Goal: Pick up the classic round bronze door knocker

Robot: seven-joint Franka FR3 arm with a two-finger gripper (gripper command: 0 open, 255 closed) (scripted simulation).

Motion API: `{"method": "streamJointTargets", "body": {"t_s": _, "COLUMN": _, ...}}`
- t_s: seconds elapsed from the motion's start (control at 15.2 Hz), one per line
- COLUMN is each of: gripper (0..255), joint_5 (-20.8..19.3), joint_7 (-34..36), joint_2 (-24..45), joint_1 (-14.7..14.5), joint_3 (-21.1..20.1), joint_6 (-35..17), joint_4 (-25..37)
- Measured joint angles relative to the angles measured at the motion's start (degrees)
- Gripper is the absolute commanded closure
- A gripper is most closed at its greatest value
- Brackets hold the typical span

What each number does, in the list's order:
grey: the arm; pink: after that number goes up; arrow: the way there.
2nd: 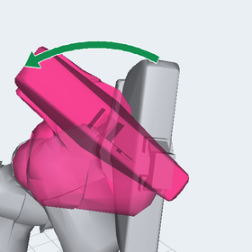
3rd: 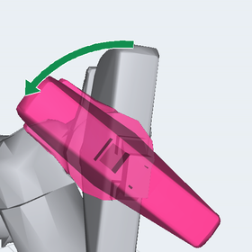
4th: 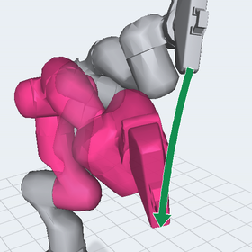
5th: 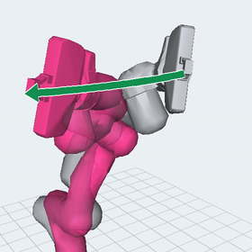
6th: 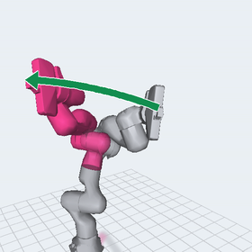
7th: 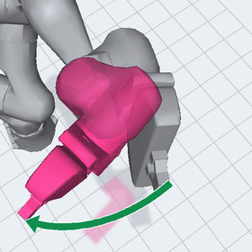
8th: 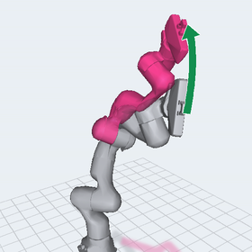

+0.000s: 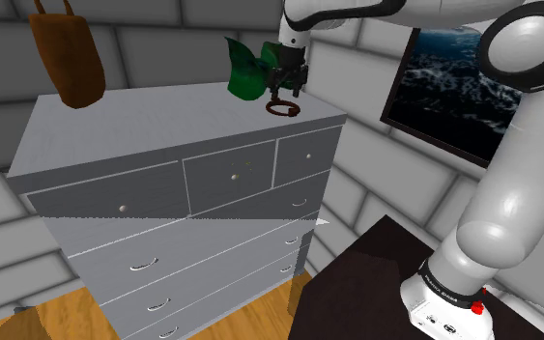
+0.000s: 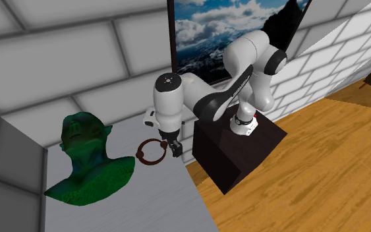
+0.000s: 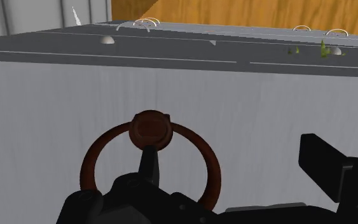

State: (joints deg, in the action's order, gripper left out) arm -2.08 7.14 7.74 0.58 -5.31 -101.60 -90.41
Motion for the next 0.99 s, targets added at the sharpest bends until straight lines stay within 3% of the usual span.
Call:
{"method": "streamJointTargets", "body": {"t_s": 0.33, "gripper": 0, "joint_5": -2.3, "joint_7": 0.5, "joint_2": 13.0, "joint_1": -0.6, "joint_3": 0.4, "joint_6": 3.5, "joint_4": 15.4}}
{"method": "streamJointTargets", "body": {"t_s": 0.86, "gripper": 0, "joint_5": -2.8, "joint_7": 1.1, "joint_2": 14.8, "joint_1": -0.9, "joint_3": 0.4, "joint_6": -1.2, "joint_4": 12.2}}
{"method": "streamJointTargets", "body": {"t_s": 0.92, "gripper": 255, "joint_5": -2.8, "joint_7": 1.1, "joint_2": 14.8, "joint_1": -0.8, "joint_3": 0.4, "joint_6": -1.5, "joint_4": 11.9}}
{"method": "streamJointTargets", "body": {"t_s": 0.99, "gripper": 255, "joint_5": -2.8, "joint_7": 1.1, "joint_2": 14.8, "joint_1": -0.8, "joint_3": 0.4, "joint_6": -1.7, "joint_4": 11.7}}
